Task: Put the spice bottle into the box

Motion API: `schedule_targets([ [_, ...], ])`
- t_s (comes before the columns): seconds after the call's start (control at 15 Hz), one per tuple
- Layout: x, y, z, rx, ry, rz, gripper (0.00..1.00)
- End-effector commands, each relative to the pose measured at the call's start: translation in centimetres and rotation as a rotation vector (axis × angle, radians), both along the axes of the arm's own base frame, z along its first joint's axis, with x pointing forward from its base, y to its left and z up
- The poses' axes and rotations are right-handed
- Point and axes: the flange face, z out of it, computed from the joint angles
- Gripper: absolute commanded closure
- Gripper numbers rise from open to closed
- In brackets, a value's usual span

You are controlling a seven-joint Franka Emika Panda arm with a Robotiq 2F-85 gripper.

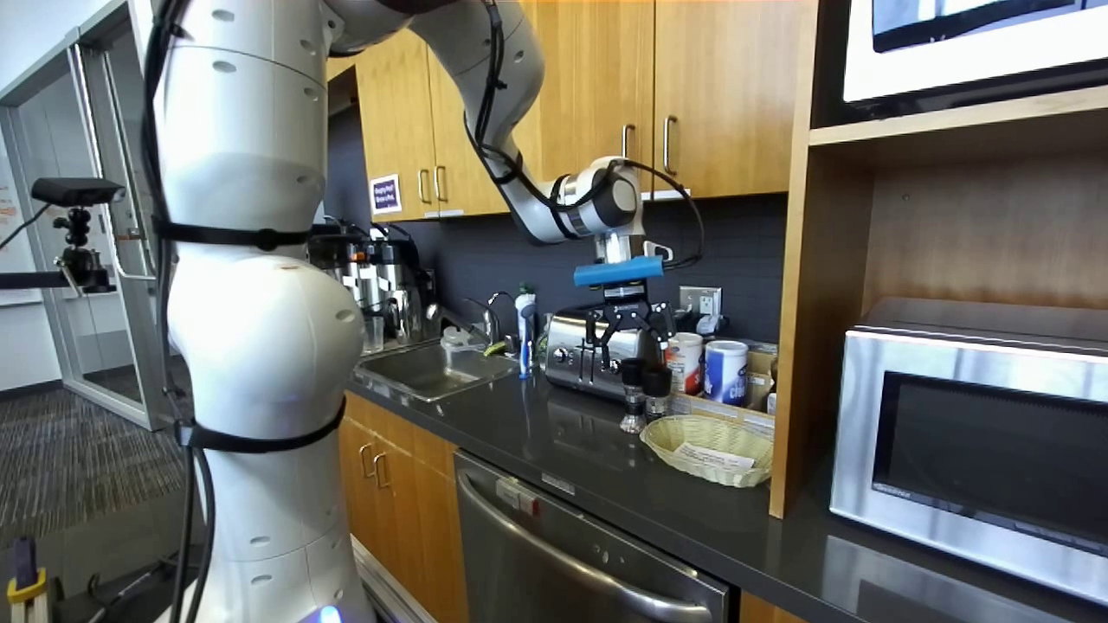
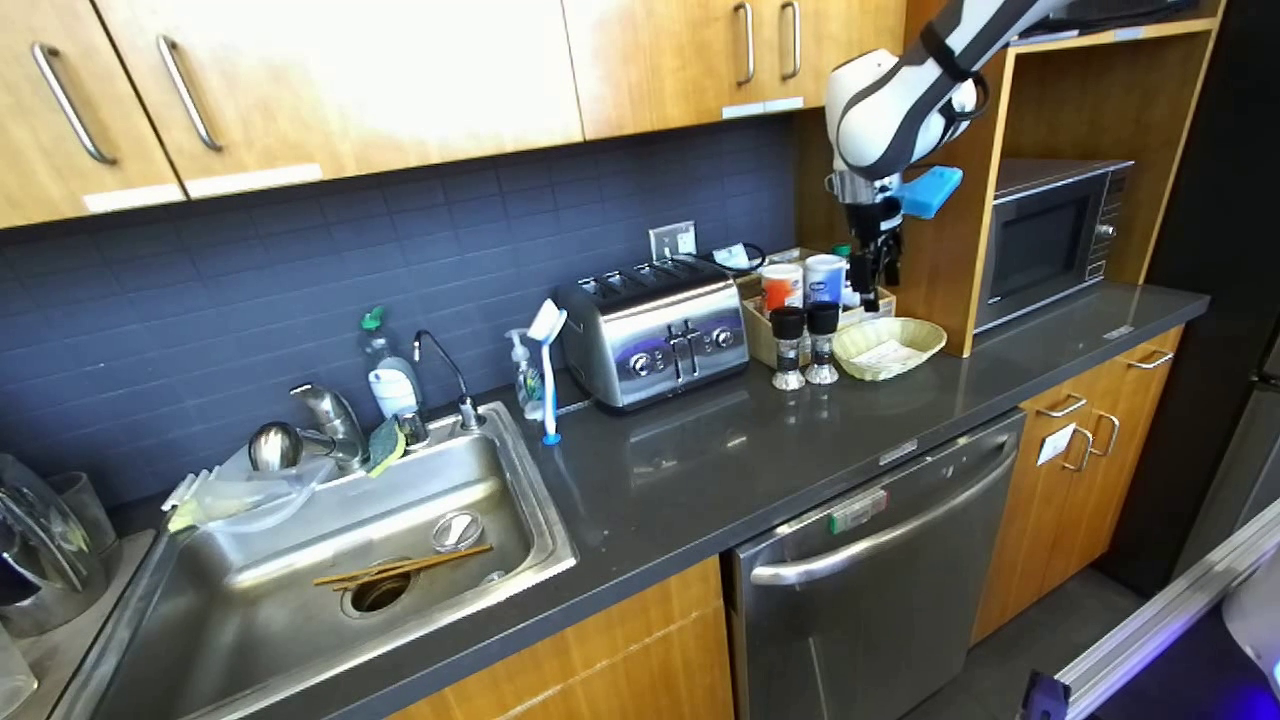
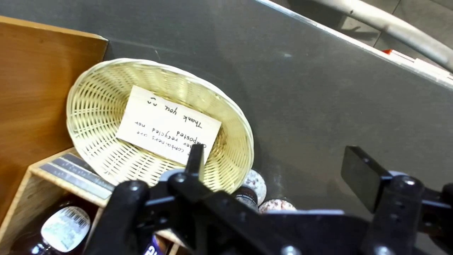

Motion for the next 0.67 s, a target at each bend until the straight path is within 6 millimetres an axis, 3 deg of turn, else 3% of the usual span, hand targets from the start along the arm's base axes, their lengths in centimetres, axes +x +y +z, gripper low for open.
schedule_targets([
  [0.0, -0.2, 0.3, -0.2, -0.004, 0.008, 0.010, 0.00],
  [0.33, -0.2, 0.7, -0.4, -0.005, 0.011, 0.018, 0.00],
  [0.6, 0.6, 1.5, -2.3, 0.075, 0.025, 0.052, 0.00],
])
